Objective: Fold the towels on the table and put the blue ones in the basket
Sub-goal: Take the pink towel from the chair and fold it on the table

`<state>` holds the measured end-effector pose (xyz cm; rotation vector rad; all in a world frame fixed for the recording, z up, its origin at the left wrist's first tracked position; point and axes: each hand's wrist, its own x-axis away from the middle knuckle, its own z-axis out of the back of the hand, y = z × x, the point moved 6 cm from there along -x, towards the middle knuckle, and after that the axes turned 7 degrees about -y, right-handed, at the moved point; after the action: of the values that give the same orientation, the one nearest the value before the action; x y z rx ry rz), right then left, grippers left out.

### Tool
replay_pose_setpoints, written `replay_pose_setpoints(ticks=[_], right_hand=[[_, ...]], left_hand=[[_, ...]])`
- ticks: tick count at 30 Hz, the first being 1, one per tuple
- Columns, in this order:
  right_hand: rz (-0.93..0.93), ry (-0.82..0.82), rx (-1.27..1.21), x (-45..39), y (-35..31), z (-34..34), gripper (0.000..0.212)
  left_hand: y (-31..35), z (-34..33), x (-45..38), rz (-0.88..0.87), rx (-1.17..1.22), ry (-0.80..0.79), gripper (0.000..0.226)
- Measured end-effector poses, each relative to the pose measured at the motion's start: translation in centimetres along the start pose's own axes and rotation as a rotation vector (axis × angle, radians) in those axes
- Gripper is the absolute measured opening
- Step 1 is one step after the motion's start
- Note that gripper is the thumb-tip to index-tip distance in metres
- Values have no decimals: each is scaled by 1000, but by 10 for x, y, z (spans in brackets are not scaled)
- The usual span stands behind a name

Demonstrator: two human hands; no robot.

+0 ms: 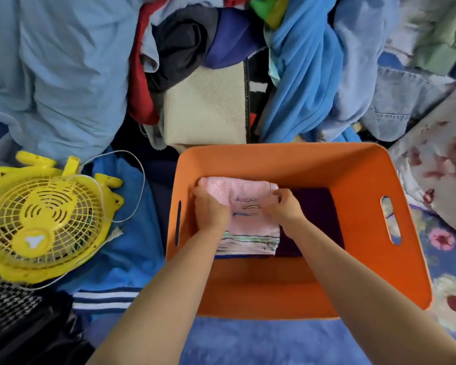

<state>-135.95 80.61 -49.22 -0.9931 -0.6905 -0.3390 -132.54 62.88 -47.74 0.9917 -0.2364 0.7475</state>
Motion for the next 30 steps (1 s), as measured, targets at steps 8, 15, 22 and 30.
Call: replay_pose_setpoints(ticks=[8,15,22,30], right_hand=[[161,45,175,-22,17,-24,50],[450,-49,936,-11,30,-68,58],[320,-165,1059,-25,45,-82,59],[291,-303,999,1,26,-55,60]], left_hand=[[-29,-13,0,-277,-618,44,45],[-40,-33,7,-542,-1134,-45,45],[-64,-44,-6,-423,-1171,-147,74],[-37,-39,2,-371,-1136,-222,58]])
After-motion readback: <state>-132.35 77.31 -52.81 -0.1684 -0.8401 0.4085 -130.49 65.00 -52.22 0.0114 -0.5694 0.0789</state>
